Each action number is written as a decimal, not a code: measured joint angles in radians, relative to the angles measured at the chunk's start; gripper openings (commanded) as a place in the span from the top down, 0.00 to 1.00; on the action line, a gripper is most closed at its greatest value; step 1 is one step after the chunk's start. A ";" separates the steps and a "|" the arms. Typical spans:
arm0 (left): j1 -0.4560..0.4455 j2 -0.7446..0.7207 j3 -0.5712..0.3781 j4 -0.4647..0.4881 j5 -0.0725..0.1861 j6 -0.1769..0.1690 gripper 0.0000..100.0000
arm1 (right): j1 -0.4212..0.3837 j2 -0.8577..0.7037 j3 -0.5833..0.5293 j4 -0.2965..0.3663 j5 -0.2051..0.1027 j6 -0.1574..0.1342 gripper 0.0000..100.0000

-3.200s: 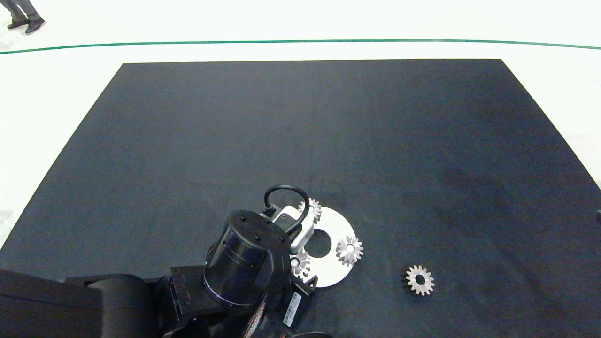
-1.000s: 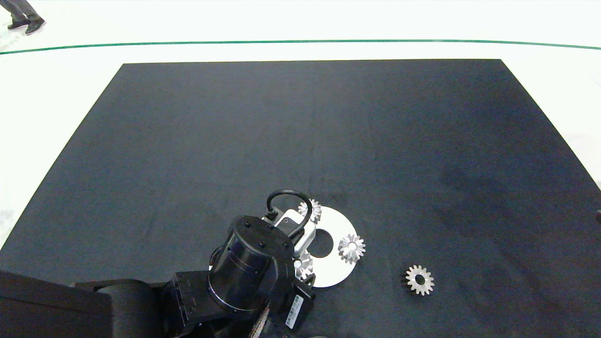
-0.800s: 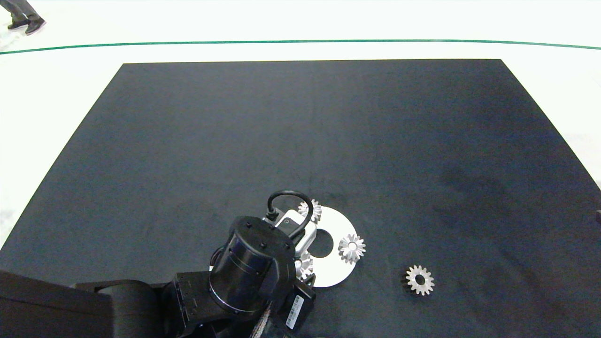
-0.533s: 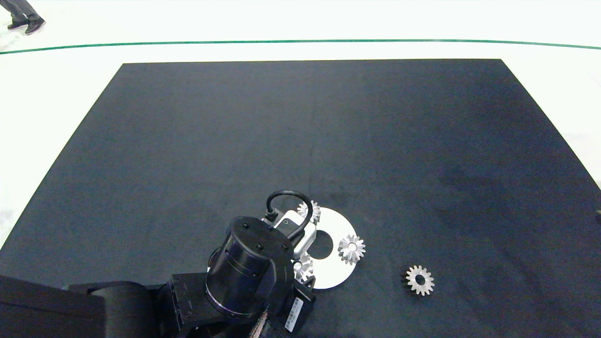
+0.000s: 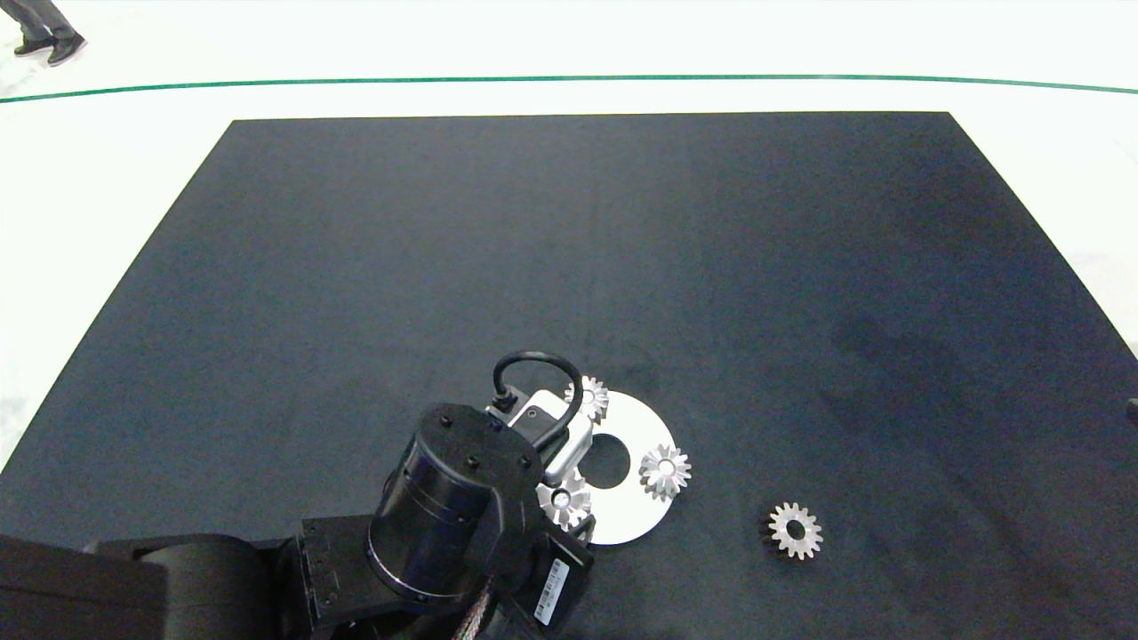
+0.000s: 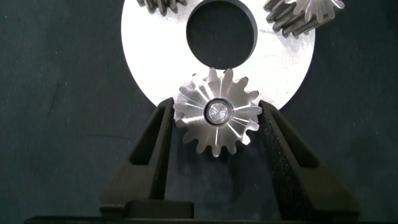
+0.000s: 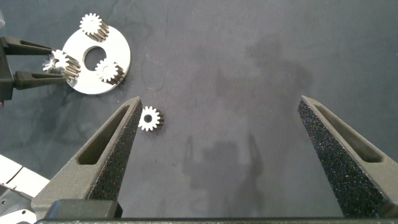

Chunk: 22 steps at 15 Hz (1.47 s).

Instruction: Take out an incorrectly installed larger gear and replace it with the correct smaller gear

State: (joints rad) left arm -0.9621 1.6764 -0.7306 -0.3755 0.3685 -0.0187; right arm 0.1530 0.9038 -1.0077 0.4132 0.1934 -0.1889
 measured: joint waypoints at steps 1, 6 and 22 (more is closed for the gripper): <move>0.000 0.005 0.001 -0.011 0.000 0.000 0.99 | 0.000 0.000 0.000 0.000 0.000 0.000 0.00; 0.000 0.054 0.000 -0.111 -0.001 0.006 0.99 | 0.000 0.000 0.000 0.000 0.000 0.000 0.00; 0.000 0.038 0.031 -0.106 -0.002 0.008 1.00 | 0.000 0.000 0.000 0.000 0.000 0.000 0.00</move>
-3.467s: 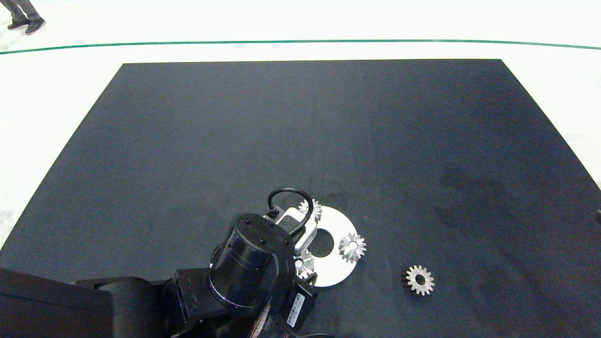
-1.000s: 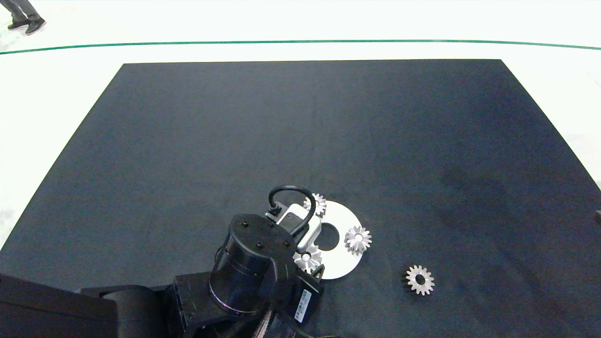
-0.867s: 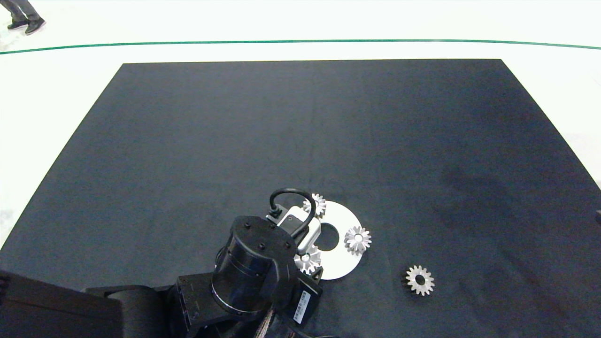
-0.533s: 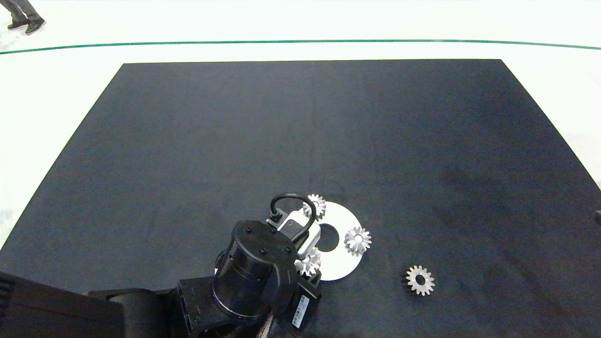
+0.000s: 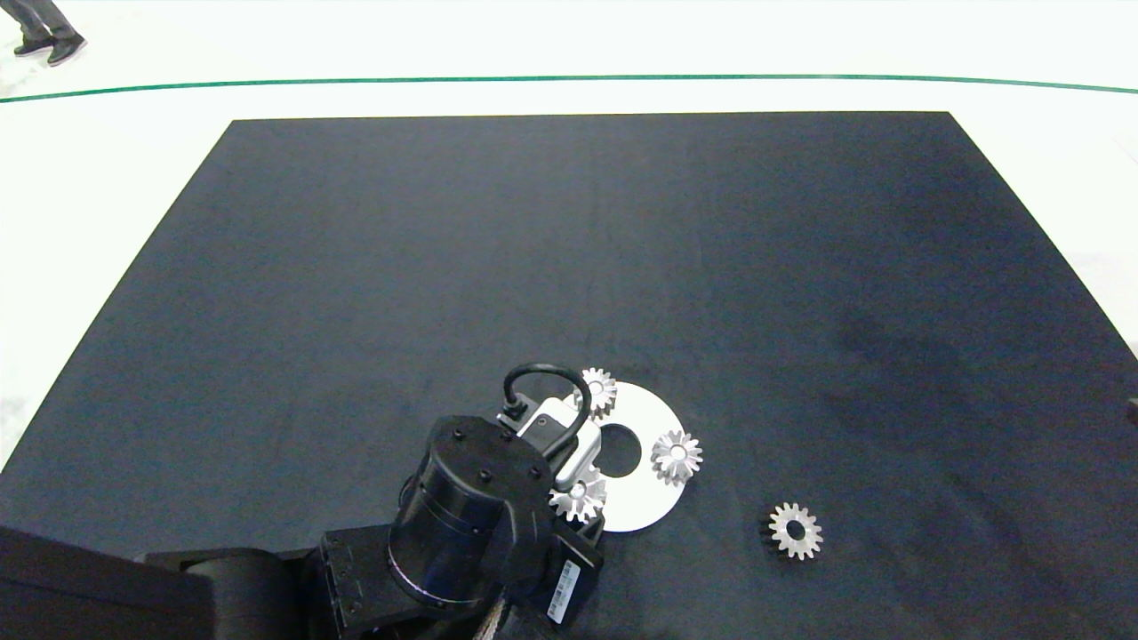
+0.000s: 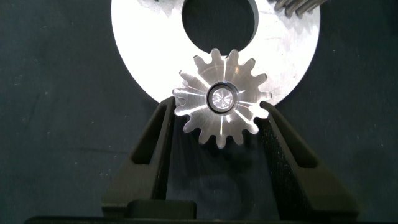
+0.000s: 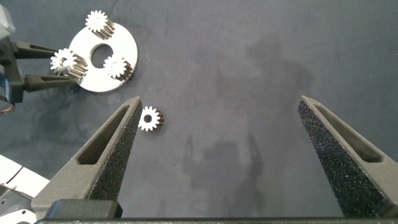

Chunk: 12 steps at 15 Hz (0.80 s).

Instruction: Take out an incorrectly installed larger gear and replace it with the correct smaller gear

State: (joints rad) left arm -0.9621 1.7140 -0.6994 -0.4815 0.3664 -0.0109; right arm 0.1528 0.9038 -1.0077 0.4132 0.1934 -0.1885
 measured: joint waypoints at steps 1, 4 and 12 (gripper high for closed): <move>-0.001 -0.011 0.003 0.000 0.000 0.000 1.00 | 0.000 0.000 0.000 0.000 0.000 0.000 0.00; 0.000 -0.037 0.016 0.000 0.000 0.002 1.00 | 0.000 0.000 0.000 0.000 0.000 0.000 0.00; -0.001 -0.113 0.019 0.082 0.001 0.018 0.00 | 0.000 -0.001 0.012 -0.009 0.000 -0.002 0.00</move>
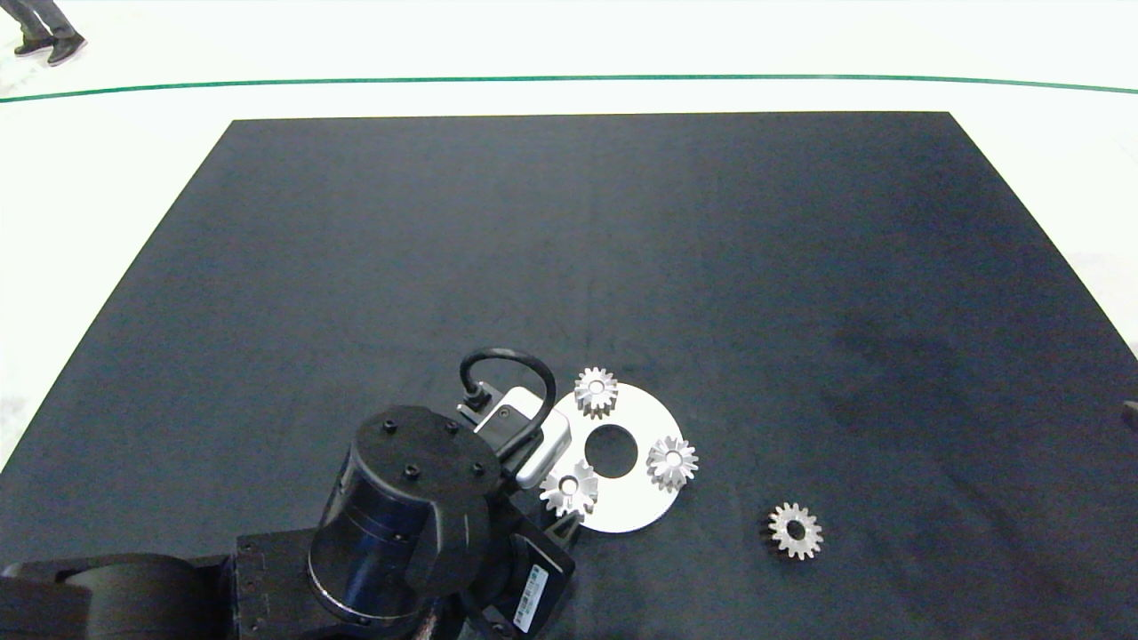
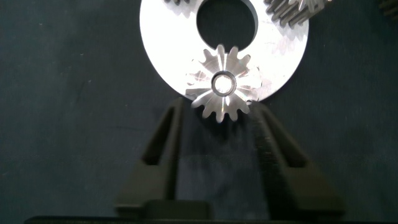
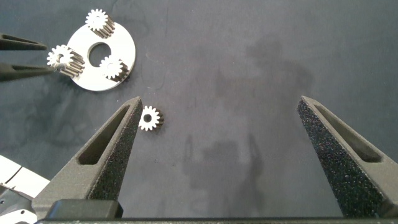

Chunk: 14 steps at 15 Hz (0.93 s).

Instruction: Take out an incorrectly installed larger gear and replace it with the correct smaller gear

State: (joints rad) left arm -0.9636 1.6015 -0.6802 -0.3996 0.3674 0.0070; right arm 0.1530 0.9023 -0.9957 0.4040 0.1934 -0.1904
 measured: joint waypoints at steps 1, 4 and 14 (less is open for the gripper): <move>-0.002 -0.012 -0.014 0.049 0.000 0.000 0.00 | 0.000 0.000 0.000 0.000 0.000 0.000 0.00; -0.002 -0.029 -0.081 0.109 0.000 0.000 0.00 | 0.000 0.000 0.000 -0.006 0.000 0.000 0.00; -0.009 -0.077 -0.217 0.379 0.007 -0.009 0.00 | -0.002 -0.028 -0.001 -0.031 -0.003 -0.009 0.00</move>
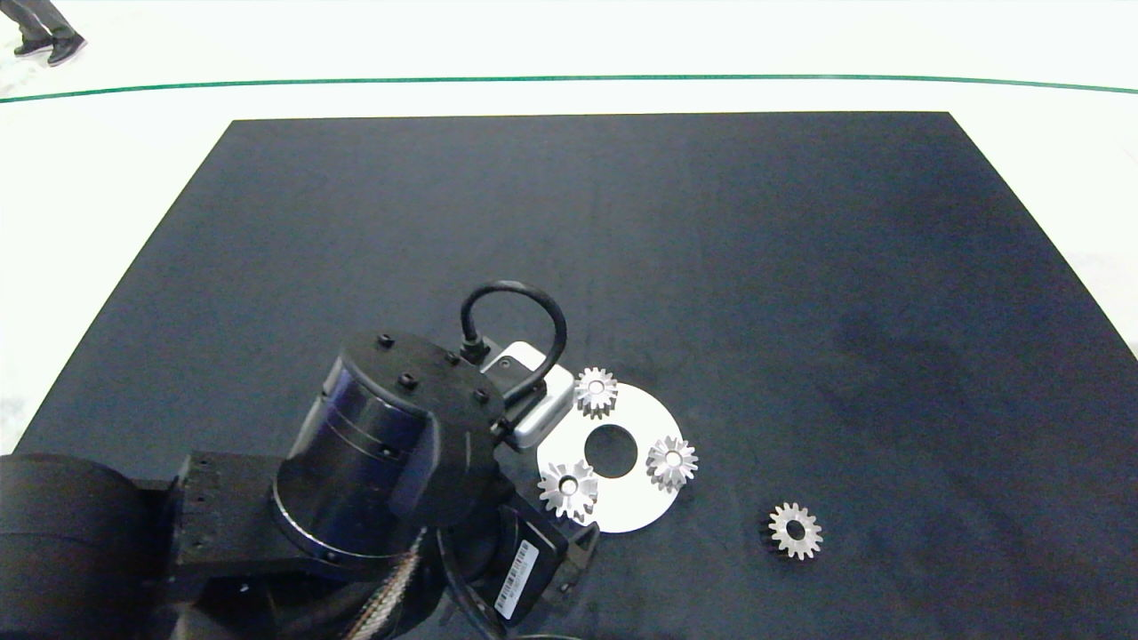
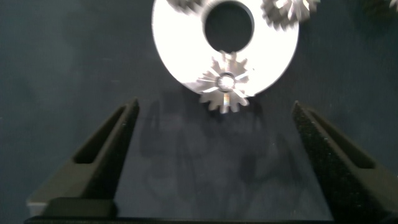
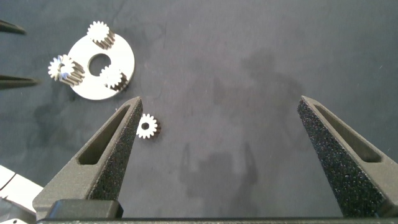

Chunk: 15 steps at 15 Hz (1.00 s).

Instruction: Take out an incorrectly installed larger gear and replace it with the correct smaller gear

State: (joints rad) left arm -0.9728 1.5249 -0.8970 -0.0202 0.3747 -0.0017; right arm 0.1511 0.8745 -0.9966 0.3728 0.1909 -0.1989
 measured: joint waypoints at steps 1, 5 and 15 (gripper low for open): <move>0.013 -0.031 0.002 0.003 0.000 -0.006 0.00 | 0.000 -0.007 0.000 -0.003 0.000 0.000 0.00; 0.016 -0.089 0.009 0.004 0.000 -0.053 0.00 | 0.000 -0.051 0.004 -0.003 -0.001 -0.024 0.00; -0.080 0.027 -0.026 -0.005 0.000 -0.156 0.00 | -0.110 -0.078 0.043 -0.071 0.002 -0.080 0.00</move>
State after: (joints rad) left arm -1.0526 1.5519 -0.9226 -0.0249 0.3747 -0.1577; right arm 0.0413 0.7962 -0.9534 0.3021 0.1932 -0.2789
